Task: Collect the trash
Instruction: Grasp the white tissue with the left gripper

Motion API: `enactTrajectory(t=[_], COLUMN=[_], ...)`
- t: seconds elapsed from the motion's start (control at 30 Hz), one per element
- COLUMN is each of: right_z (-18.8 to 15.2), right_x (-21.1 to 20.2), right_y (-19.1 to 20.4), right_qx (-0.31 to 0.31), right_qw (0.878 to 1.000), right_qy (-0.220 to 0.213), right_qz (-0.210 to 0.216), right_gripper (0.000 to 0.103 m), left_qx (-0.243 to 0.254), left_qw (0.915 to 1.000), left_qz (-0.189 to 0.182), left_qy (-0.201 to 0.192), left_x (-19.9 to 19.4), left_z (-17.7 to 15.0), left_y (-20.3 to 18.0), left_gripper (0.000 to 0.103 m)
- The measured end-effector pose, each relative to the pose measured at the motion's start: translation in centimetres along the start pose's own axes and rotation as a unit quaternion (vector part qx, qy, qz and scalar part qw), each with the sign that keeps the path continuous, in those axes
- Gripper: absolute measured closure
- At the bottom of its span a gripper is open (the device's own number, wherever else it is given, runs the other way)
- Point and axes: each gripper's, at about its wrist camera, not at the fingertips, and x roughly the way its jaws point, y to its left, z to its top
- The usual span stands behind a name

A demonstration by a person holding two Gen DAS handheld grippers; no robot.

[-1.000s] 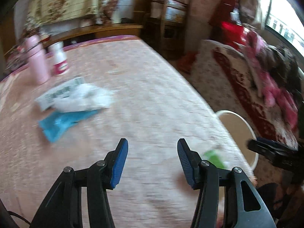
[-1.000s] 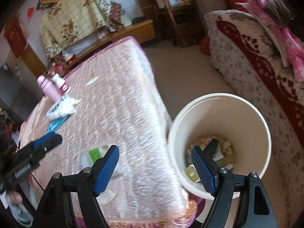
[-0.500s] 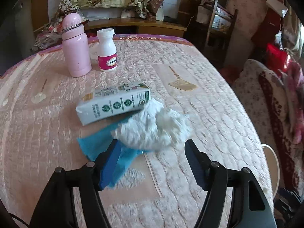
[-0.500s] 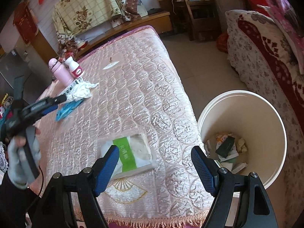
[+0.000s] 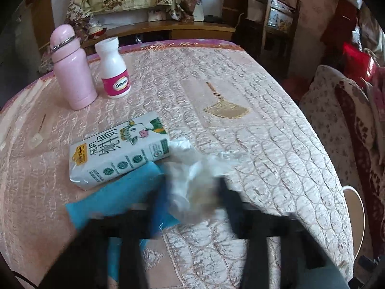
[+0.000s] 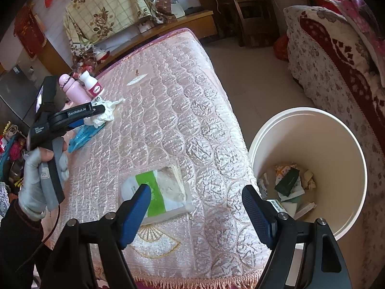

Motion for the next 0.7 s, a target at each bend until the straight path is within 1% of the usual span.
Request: enactTrajectory(t=[0.07, 0.1, 0.23, 0.37, 0.47, 0.53, 0.6, 0.7], right_z=[0.0, 0.0, -0.3, -0.9, -1.7, -2.2, -2.5, -2.5], right_x=[0.1, 0.2, 0.1, 0.1, 0.6, 0.9, 1.1, 1.3], right_y=[0.2, 0.3, 0.9, 1.5, 1.8, 1.9, 2.1, 2.3], right_qx=[-0.001, -0.003, -0.011, -0.02, -0.026, -0.035, -0.041, -0.044], right_qw=[1.0, 1.0, 1.0, 0.999, 0.997, 0.996, 0.996, 0.996], right_qy=[0.002, 0.003, 0.008, 0.024, 0.054, 0.067, 0.071, 0.072], right_qz=[0.004, 0.007, 0.013, 0.028, 0.047, 0.04, 0.029, 0.024], right_gripper=[0.022, 0.022, 0.022, 0.022, 0.022, 0.022, 0.022, 0.022], left_qx=[-0.003, -0.001, 0.01, 0.03, 0.044, 0.051, 0.052, 0.05], left_qw=[0.9998, 0.9997, 0.9987, 0.9977, 0.9971, 0.9967, 0.9968, 0.997], left_qz=[-0.02, -0.025, -0.048, -0.059, -0.062, -0.062, -0.06, -0.059], left_qy=[0.004, 0.002, -0.01, -0.013, -0.012, -0.008, -0.006, 0.0], left_x=[-0.5, -0.8, -3.0, -4.9, -5.8, -6.2, -6.2, -6.4], left_z=[-0.3, -0.5, -1.7, -3.1, -4.4, -5.2, -5.8, -6.7], left_y=[0.0, -0.1, -0.5, -1.3, -1.5, -1.6, -1.3, -0.6], left_gripper=[0.082, 0.084, 0.086, 0.086, 0.086, 0.086, 0.086, 0.086])
